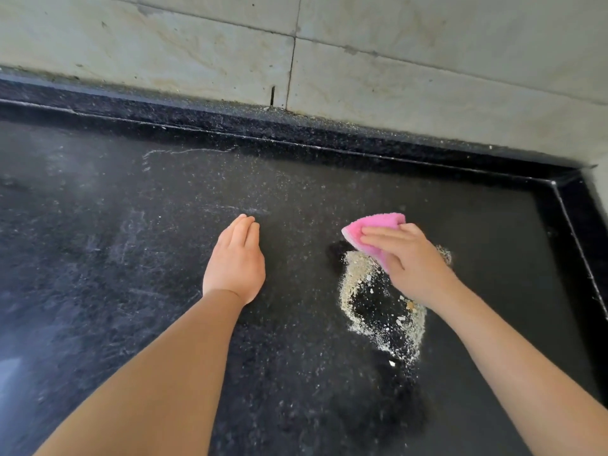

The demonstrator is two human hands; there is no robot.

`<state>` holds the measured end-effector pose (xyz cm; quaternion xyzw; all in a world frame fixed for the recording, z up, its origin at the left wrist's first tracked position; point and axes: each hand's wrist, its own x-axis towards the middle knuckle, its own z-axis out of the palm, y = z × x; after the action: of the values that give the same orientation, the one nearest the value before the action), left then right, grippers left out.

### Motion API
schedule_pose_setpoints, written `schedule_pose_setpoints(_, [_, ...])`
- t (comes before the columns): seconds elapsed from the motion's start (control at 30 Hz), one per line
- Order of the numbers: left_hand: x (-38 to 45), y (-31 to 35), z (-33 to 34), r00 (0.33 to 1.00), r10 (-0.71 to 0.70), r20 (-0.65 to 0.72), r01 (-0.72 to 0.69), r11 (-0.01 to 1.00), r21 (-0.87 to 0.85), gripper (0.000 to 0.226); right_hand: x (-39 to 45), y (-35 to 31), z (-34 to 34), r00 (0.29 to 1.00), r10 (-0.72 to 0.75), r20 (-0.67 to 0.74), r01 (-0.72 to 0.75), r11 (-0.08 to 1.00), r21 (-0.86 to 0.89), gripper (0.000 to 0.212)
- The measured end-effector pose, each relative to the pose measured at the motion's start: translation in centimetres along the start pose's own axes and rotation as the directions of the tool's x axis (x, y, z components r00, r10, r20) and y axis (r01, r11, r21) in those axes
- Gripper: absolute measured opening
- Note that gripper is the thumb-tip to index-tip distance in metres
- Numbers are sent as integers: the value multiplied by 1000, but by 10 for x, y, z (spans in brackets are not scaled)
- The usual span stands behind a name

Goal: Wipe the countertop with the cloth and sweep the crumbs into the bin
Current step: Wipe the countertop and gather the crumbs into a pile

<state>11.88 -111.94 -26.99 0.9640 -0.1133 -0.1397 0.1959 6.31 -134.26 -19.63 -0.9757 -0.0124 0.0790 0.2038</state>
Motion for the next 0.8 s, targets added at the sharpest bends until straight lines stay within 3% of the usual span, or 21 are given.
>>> schedule_pose_setpoints(0.07, [-2,1,1,1000,-9,-19,9,1000,-7,47,7,-19,26,986,1,-168,-14,997,-71,44])
schedule_pose_setpoints(0.13, [-2,3,1,999,-14,-33,13,1000,-15,46,24,-39,47,978,25,-207,-52,991,-126,50])
schedule_pose_setpoints(0.27, [-2,7,2,999,-22,-46,22,1000,5,45,45,-54,72,968,229,-100,-242,960,-142,57])
schedule_pose_setpoints(0.43, [-3,6,3,998,-11,-62,12,1000,22,44,11,-31,68,920,390,-43,-392,907,-155,62])
schedule_pose_setpoints(0.6, [-4,7,3,997,-2,-73,3,1000,25,45,-28,0,51,849,512,-129,-526,839,-135,61])
schedule_pose_setpoints(0.7, [-4,7,4,997,2,-80,0,1000,29,45,-33,-14,47,853,476,-213,-499,864,-66,60])
schedule_pose_setpoints(0.8, [-3,6,4,997,1,-71,1,1000,30,45,-32,-54,64,924,270,-270,-307,946,-106,64])
